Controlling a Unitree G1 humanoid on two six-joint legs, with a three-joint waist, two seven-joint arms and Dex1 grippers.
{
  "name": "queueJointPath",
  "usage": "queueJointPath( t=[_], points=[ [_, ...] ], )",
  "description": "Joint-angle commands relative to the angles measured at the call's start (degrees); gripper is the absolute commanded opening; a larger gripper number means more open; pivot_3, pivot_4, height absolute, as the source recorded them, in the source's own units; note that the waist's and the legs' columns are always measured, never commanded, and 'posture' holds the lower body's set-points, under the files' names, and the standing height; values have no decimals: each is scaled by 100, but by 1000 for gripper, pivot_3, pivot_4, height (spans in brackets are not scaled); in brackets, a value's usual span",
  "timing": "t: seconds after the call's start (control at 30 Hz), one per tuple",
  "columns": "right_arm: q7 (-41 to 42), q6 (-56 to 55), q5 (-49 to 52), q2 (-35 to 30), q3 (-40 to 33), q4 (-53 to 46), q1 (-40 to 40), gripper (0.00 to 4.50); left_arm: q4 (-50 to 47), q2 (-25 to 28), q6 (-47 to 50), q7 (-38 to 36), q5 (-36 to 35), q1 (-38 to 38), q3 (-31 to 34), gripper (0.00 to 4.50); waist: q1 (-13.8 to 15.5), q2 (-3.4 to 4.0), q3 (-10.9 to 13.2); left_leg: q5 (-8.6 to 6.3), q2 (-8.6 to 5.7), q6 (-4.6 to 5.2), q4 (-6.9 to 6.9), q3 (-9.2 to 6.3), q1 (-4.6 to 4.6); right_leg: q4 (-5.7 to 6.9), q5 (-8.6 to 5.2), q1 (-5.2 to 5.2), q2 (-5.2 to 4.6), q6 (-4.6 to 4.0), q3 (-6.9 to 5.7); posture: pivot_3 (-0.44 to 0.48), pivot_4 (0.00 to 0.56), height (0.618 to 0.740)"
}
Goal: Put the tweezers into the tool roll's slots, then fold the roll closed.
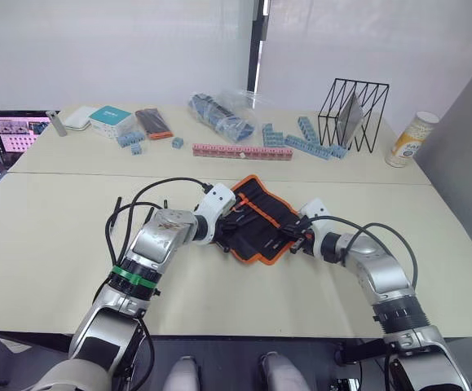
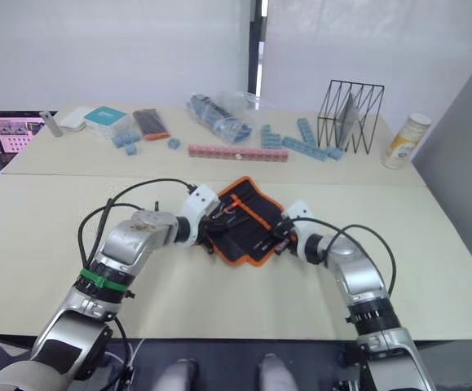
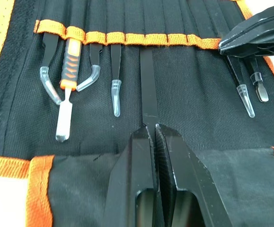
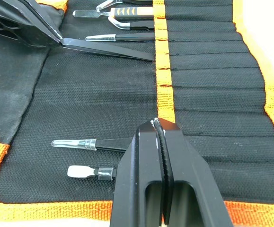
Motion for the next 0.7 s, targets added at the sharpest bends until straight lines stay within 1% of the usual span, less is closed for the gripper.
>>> queueJointPath(
  t=[0.03,0.2,0.33,0.43,0.7],
  points=[
    [39,250,-78,-30,108,108,239,23,157,-52,-265,68,132,-137,5,0,2,0,0,0,0,0,0,0,0,0,0,1,0,0,0,0,150,740],
    [-28,247,-124,-46,84,133,289,23,344,-127,-362,112,183,-223,44,0,7,0,-1,0,0,0,4,0,0,0,0,2,0,1,0,0,150,740],
    [-50,224,-143,-35,82,178,274,23,216,-64,-280,56,178,-140,41,0,1,0,-1,0,0,0,3,0,1,0,0,2,0,1,0,0,150,740],
    [-67,201,-153,-34,72,224,281,23,215,-114,-307,97,176,-139,67,0,2,0,-1,0,0,0,3,0,0,1,0,2,0,1,0,0,150,740],
    [-200,241,-176,61,104,273,368,23,1069,-605,-923,322,386,-349,23,0,20,0,-5,0,-1,0,15,-1,4,-1,3,11,0,5,0,0,150,740]
  ],
)
